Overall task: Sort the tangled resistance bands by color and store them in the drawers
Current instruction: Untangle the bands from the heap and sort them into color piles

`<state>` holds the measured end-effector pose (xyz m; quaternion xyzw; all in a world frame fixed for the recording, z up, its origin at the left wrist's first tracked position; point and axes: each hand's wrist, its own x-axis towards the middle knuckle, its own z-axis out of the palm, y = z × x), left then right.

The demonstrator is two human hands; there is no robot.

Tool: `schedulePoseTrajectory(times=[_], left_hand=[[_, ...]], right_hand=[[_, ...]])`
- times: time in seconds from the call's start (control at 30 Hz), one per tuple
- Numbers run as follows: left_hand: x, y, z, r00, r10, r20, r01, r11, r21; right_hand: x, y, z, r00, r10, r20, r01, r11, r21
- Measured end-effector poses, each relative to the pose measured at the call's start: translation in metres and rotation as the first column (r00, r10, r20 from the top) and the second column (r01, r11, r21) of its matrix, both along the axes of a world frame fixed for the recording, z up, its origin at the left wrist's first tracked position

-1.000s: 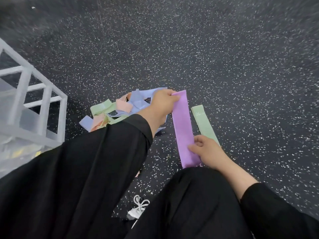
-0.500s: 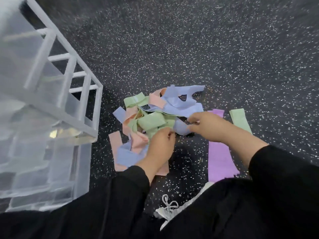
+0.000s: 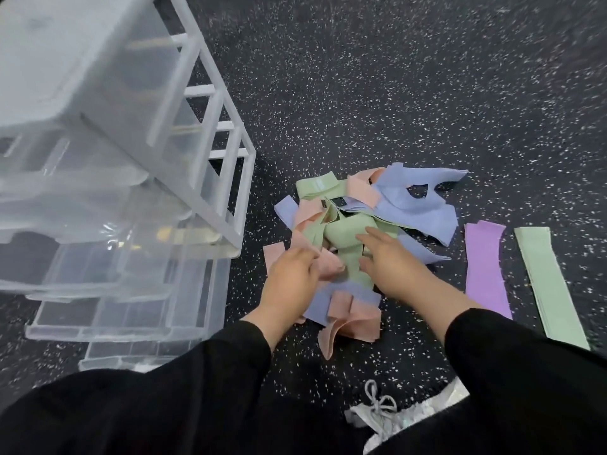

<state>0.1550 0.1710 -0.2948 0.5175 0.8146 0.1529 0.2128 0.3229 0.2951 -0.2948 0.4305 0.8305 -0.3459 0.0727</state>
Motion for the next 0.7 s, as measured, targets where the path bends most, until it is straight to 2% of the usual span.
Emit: schedulePoseTrajectory(times=[0.17, 0.27, 0.43, 0.6, 0.7], left_hand=[[-0.013, 0.039, -0.002, 0.998, -0.030, -0.051, 0.032, 0.999, 0.037], [-0.021, 0.068, 0.000, 1.000, 0.018, 0.012, -0.018, 0.999, 0.050], [-0.033, 0.118, -0.001, 0.990, 0.068, 0.124, -0.057, 0.995, -0.088], [-0.028, 0.152, -0.011, 0.967, 0.198, 0.158, -0.160, 0.962, -0.222], [-0.024, 0.160, -0.018, 0.929, 0.308, 0.204, -0.263, 0.939, -0.223]], right_hand=[[-0.007, 0.004, -0.016, 0.998, 0.021, 0.055, -0.024, 0.998, 0.063], [-0.013, 0.011, -0.019, 0.997, -0.007, 0.073, -0.002, 0.992, 0.128], [-0.013, 0.016, -0.028, 0.997, -0.002, 0.071, -0.002, 0.998, 0.068], [-0.021, 0.016, -0.027, 0.999, -0.019, 0.040, 0.014, 0.993, 0.121], [-0.022, 0.018, -0.028, 0.997, -0.010, 0.070, -0.001, 0.989, 0.151]])
